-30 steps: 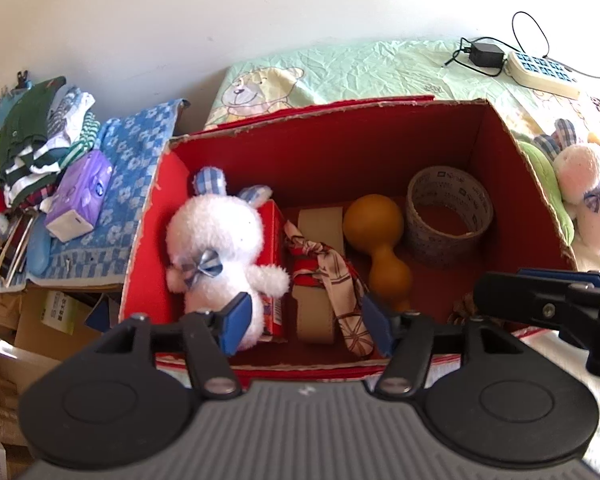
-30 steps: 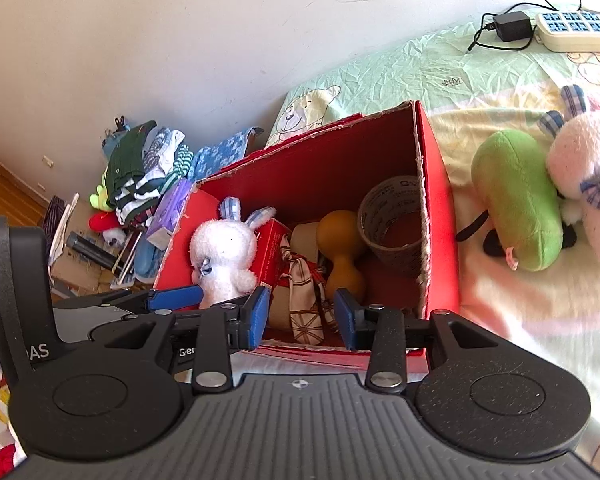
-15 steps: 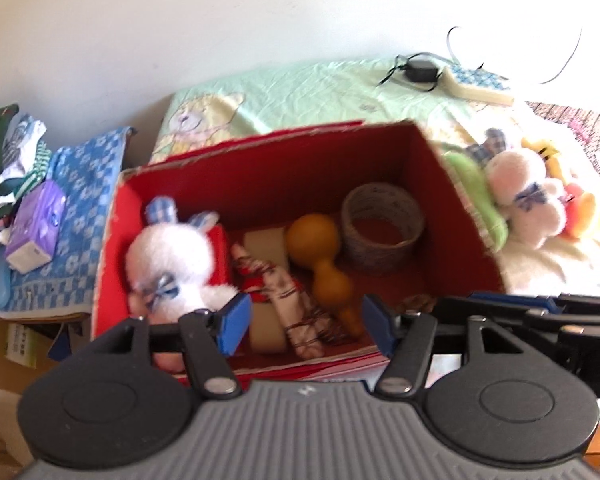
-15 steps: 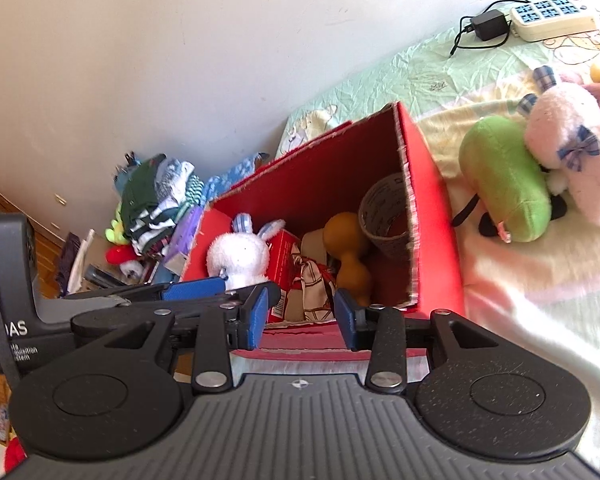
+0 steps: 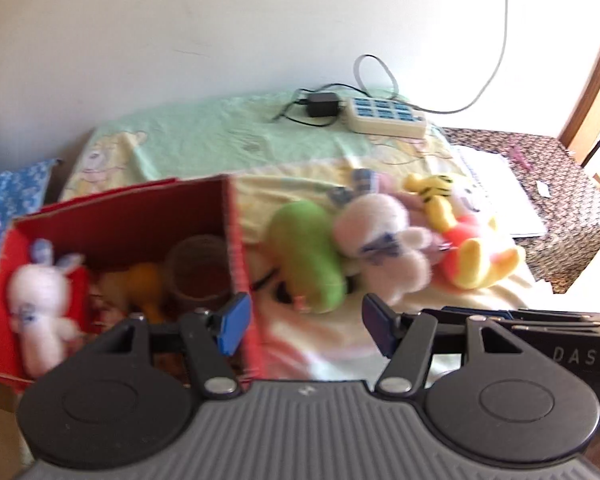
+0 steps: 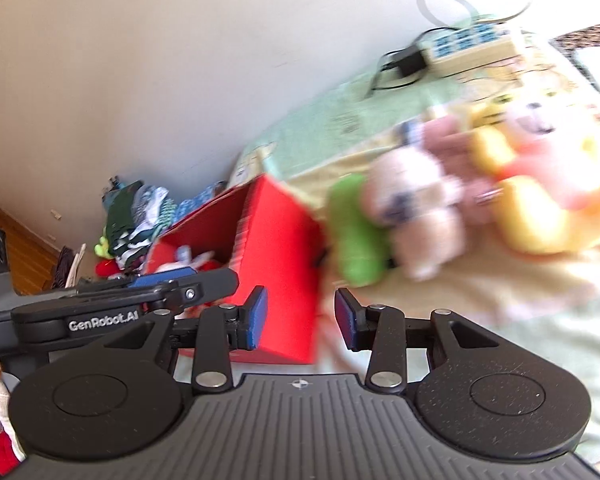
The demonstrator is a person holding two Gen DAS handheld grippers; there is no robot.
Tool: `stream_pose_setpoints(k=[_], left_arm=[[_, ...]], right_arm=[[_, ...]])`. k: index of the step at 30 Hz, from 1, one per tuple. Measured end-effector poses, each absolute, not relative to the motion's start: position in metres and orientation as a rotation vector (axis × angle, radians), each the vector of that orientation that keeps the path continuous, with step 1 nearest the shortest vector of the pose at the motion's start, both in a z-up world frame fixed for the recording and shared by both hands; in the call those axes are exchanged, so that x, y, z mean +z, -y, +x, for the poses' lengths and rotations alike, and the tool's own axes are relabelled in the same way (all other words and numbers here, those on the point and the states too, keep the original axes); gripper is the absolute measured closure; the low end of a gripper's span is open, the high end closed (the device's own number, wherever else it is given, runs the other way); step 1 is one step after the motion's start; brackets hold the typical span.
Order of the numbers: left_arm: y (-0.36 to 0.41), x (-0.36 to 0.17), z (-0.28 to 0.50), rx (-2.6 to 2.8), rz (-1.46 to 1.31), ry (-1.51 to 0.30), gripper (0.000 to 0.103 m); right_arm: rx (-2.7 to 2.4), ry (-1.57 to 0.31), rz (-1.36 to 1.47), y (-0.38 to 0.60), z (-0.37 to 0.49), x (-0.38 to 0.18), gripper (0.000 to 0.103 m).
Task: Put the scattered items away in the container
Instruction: 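Withdraw both grippers from the box toward the yellow tiger plush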
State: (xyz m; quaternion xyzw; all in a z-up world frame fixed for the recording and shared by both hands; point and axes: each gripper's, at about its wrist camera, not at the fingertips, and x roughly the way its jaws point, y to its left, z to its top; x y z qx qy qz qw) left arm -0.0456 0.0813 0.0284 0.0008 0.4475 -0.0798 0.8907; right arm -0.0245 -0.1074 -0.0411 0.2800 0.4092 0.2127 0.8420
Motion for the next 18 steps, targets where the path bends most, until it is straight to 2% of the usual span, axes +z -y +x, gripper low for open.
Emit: stream_pose_setpoints(k=[7, 12, 15, 18], left_arm=[[0.010, -0.004, -0.015, -0.297, -0.061, -1.002, 0.032], [0.045, -0.026, 0.011, -0.342, -0.089, -1.057, 0.030], [0.060, -0.034, 0.026, -0.355, -0.096, -1.074, 0.023], [0.070, -0.042, 0.042, -0.363, -0.106, -1.085, 0.014]], right_arm=[[0.321, -0.877, 0.640, 0.204, -0.016, -0.056, 0.061], [0.216, -0.871, 0.727, 0.257, -0.008, -0.071, 0.061], [0.186, -0.890, 0.772, 0.275, -0.001, -0.083, 0.054], [0.168, -0.904, 0.796, 0.288, 0.009, -0.092, 0.053]])
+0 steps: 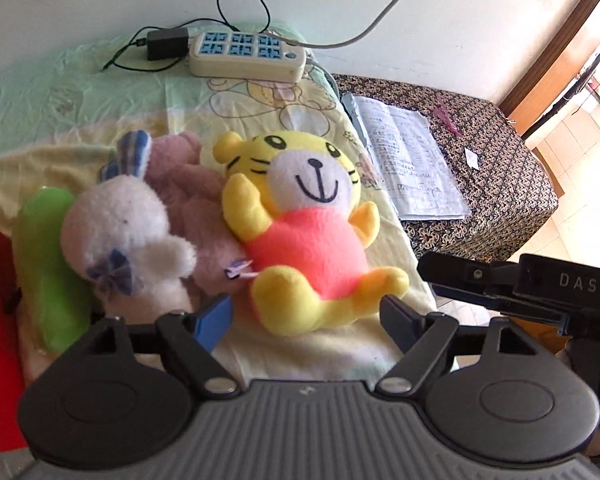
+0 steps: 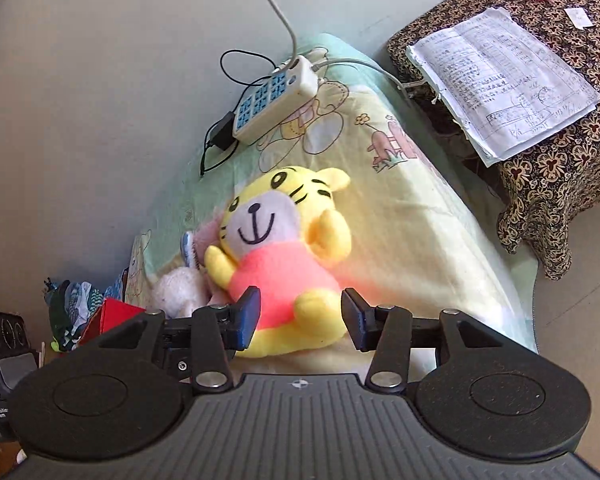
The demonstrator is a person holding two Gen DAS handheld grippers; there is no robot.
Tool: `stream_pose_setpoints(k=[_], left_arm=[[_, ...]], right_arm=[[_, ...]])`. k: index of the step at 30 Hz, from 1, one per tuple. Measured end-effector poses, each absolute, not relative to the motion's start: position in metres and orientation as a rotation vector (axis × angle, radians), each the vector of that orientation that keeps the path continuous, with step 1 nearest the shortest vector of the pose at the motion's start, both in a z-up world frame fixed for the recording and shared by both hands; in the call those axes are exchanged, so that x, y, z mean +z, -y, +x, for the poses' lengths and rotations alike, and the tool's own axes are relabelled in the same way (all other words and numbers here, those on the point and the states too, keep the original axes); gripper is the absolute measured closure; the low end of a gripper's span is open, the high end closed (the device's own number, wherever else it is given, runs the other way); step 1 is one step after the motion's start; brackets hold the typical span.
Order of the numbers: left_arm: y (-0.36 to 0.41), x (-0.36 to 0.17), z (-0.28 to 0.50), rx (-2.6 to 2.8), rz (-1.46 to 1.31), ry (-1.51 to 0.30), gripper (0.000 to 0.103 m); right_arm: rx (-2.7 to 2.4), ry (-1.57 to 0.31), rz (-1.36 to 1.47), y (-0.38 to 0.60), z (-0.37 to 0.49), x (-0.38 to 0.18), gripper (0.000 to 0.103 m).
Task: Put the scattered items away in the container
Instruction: 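Grasp the yellow-and-pink tiger plush with the right gripper while the left gripper grasps it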
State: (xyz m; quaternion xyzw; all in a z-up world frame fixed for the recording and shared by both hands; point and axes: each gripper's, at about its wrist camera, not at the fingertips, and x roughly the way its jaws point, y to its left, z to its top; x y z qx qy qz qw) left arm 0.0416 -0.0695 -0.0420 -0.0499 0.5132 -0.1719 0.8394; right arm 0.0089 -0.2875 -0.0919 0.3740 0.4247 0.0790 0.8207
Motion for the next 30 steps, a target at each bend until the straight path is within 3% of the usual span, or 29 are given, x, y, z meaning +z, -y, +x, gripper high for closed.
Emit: stream_pose_setpoints(k=[2, 6, 18, 23, 30], left_arm=[[0.074, -0.047, 0.051, -0.344, -0.089, -1.088, 0.010], [0.077, -0.054, 0.069, -0.335, -0.089, -1.095, 0.009], [0.093, -0.077, 0.101, -0.417, -0.041, -1.100, 0.004], [0.090, -0.093, 0.118, -0.415, -0.051, -1.133, 0.003], [0.088, -0.109, 0.131, -0.386, -0.060, -1.170, 0.003]], right_arm=[[0.165, -0.908, 0.845, 0.296, 0.019, -0.099, 0.052], [0.157, -0.913, 0.890, 0.305, 0.043, -0.111, 0.036], [0.205, -0.983, 0.845, 0.292, 0.101, -0.142, 0.035], [0.253, -0.990, 0.842, 0.286, 0.120, -0.152, 0.024], [0.366, -1.005, 0.904, 0.277, 0.135, -0.166, 0.029]])
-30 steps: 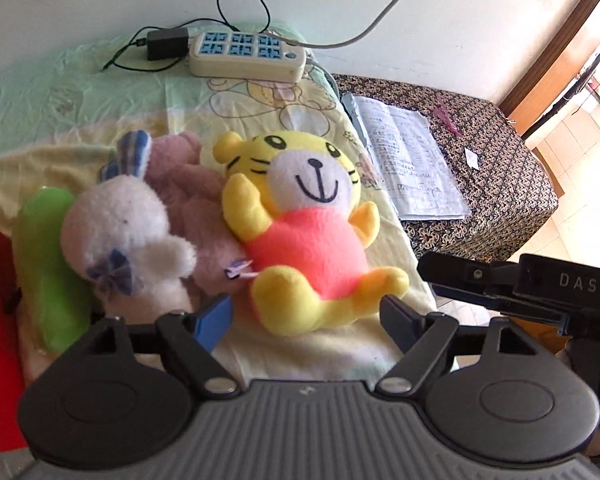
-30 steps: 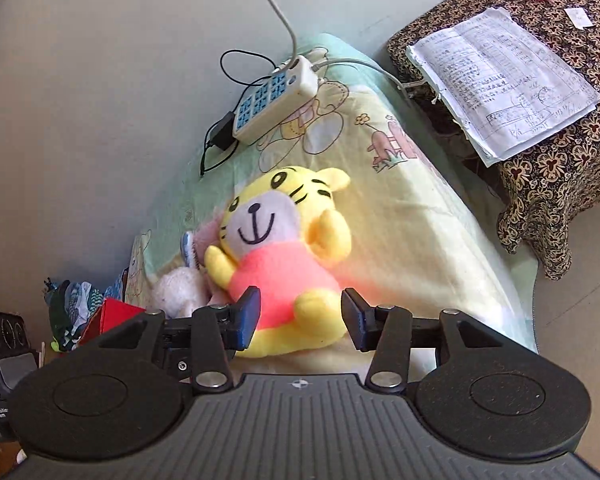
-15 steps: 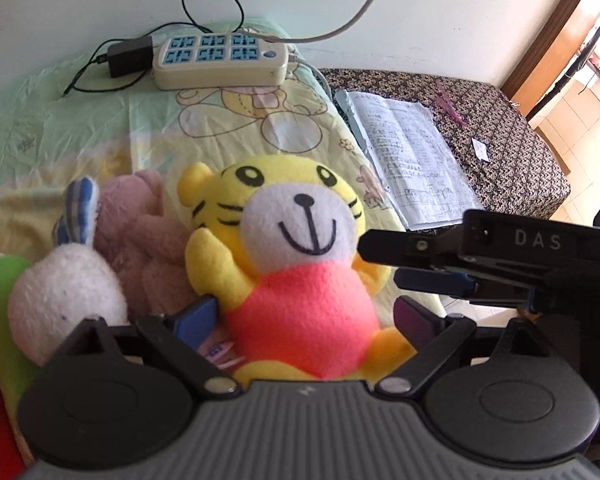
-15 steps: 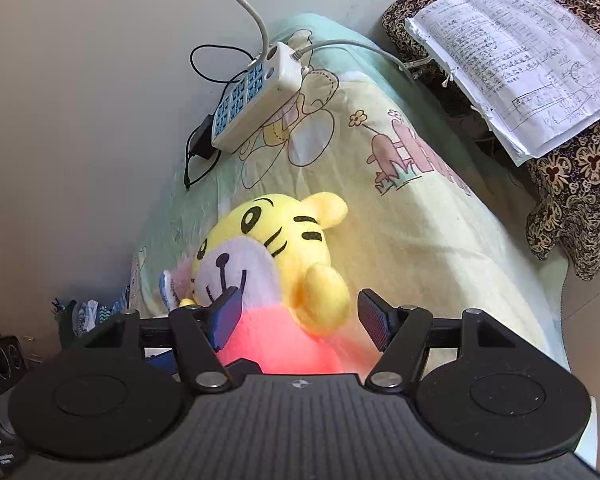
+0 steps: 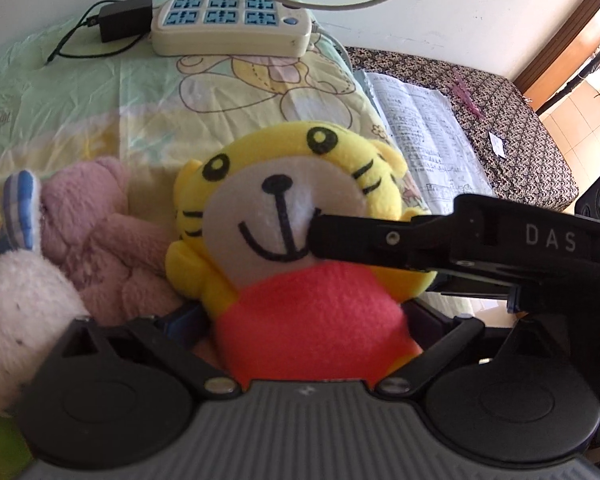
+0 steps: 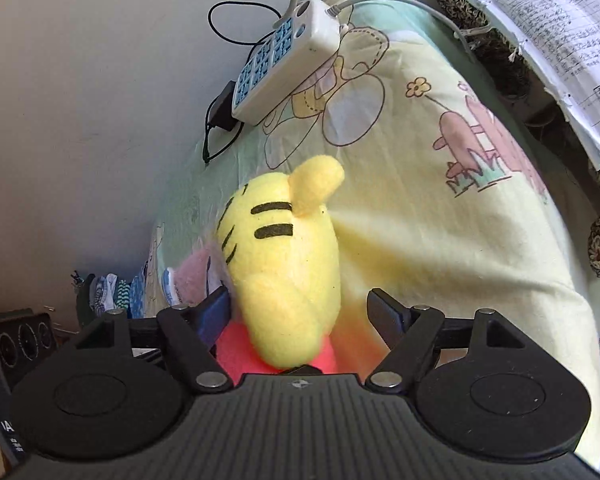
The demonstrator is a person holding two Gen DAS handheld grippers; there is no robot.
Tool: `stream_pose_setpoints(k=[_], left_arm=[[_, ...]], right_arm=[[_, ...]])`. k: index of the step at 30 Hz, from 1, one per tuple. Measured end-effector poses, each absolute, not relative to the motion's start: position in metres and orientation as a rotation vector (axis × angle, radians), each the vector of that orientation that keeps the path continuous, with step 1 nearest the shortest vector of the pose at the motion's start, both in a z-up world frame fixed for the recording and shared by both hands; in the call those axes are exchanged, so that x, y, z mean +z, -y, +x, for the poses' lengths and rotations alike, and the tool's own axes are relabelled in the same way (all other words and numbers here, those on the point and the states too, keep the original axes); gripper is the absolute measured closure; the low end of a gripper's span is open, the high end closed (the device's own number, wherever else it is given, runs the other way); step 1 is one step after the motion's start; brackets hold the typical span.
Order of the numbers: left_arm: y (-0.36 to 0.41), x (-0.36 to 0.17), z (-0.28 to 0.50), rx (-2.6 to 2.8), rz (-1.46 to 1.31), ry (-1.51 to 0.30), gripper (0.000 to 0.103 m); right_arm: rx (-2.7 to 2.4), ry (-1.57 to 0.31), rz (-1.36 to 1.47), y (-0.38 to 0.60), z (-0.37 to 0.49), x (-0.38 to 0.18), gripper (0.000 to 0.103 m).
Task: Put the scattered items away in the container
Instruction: 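Grasp the yellow-and-pink tiger plush with the right gripper while the left gripper grasps it, then lift and carry the tiger plush with both grippers over the red box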
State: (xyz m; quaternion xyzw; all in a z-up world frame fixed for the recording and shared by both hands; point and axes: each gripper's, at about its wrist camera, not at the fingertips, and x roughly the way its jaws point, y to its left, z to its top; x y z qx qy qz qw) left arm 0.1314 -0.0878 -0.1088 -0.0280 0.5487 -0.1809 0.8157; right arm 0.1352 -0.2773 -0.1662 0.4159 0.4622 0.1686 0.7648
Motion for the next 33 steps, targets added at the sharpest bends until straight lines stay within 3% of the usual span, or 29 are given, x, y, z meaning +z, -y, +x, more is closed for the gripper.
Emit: stream_pose_setpoints(k=[2, 3, 9, 33], left_arm=[[0.089, -0.114, 0.132, -0.374, -0.049, -1.177, 0.003], [0.090, -0.115, 0.132, -0.369, -0.045, -1.178, 0.003], [0.088, -0.107, 0.126, -0.367, -0.045, -1.172, 0.013], [0.073, -0.060, -0.001, -0.446, -0.053, -1.147, 0.016]], right_arm=[[0.404, -1.019, 0.951, 0.275, 0.138, -0.171, 0.036], [0.427, -1.023, 0.980, 0.275, 0.138, -0.173, 0.044], [0.446, -1.016, 0.977, 0.277, 0.130, -0.162, 0.051], [0.498, -1.015, 0.881, 0.253, 0.016, -0.113, 0.051]])
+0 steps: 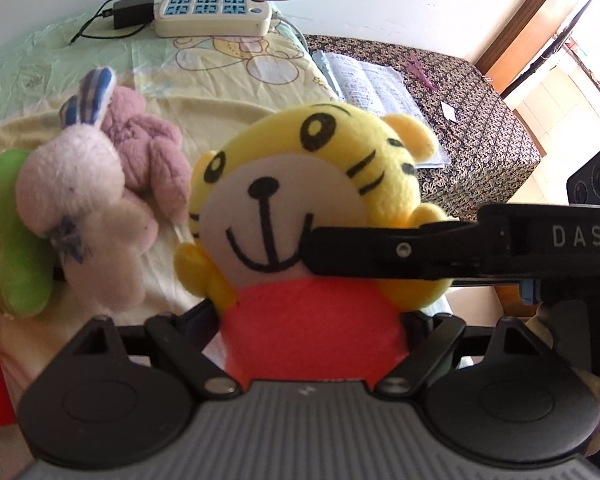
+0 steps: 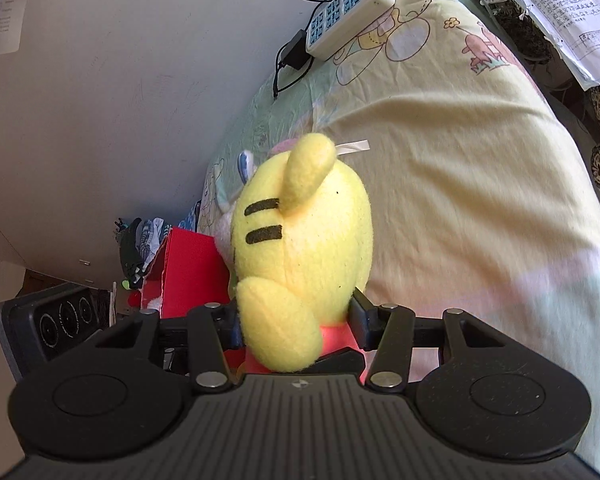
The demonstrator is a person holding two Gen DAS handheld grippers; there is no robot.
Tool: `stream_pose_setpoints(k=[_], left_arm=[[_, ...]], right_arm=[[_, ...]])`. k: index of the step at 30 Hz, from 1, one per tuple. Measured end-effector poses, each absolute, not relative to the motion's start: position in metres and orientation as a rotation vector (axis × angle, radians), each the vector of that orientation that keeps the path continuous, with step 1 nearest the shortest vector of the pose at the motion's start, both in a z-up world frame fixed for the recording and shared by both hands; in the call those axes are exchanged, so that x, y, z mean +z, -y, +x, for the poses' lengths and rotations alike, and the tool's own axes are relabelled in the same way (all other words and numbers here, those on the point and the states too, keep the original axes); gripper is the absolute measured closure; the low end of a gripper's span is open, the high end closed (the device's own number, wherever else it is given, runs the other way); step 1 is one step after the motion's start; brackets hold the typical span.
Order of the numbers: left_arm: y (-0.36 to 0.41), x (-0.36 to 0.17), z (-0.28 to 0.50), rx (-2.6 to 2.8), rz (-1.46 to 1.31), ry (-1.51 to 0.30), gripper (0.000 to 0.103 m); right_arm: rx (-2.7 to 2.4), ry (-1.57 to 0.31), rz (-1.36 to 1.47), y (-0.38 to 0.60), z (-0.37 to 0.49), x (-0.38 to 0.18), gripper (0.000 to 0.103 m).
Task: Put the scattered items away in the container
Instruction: 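Lift and carry the tiger plush with both grippers over the red box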
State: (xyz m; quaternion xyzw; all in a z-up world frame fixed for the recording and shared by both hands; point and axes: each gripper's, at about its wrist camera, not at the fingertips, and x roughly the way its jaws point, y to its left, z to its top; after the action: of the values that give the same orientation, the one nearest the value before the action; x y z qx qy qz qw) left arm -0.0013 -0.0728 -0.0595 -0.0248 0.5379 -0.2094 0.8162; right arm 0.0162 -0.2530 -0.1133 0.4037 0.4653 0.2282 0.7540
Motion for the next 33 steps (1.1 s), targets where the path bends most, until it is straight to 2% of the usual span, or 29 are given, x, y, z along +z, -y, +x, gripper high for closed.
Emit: stream_pose_setpoints(k=[11, 33], left_arm=[[0.025, -0.041, -0.051, -0.480, -0.021, -1.108, 0.016], [-0.152, 0.027, -0.107, -0.552, -0.047, -0.922, 0.016]], right_arm=[[0.497, -1.006, 0.875, 0.204, -0.026, -0.099, 0.051], [0.484, -0.809, 0.751, 0.027, -0.077, -0.026, 0.050]])
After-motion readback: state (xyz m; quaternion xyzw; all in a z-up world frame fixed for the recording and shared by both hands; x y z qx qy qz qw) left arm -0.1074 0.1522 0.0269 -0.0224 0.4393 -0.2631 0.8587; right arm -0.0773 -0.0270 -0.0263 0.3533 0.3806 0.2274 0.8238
